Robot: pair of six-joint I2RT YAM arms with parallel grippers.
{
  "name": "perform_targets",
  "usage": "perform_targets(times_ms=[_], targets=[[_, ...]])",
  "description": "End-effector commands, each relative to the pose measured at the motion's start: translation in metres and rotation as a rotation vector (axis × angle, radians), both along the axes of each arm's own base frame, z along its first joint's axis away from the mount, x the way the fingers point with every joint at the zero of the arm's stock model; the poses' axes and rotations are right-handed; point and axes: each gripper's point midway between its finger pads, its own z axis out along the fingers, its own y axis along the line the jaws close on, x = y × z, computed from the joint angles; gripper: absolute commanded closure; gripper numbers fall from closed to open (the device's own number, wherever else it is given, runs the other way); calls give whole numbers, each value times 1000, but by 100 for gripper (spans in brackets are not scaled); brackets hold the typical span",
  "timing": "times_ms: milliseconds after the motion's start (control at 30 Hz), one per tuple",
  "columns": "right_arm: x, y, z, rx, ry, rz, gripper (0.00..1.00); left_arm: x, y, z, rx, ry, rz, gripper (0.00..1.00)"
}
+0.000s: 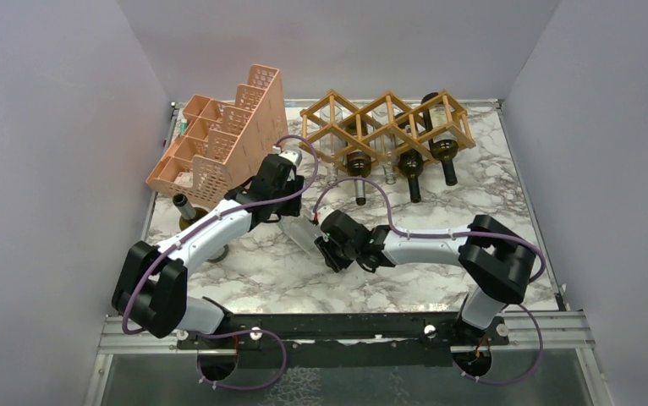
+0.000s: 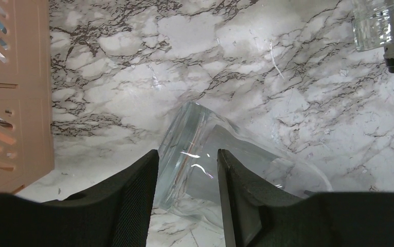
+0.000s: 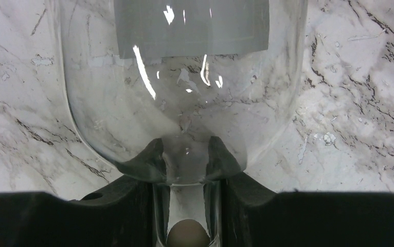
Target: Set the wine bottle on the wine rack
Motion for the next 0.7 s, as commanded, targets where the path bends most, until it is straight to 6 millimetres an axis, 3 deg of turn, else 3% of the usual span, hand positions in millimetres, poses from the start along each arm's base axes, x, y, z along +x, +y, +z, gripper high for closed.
perform_targets(times_ms=[0,200,467,667], targets=[[18,10,3,46,-73,-42,98,-27,-14,-8,-43,92,-85,52],[20,15,30,135,-137,-20,99,-17,-17,22,-79,8,-79,48],[21,20,60,242,-227,32,99,-5,-14,62,-107,-102,-35,32],[21,22,84,330,-289,48,99,0,-12,92,-134,-173,-20,28]])
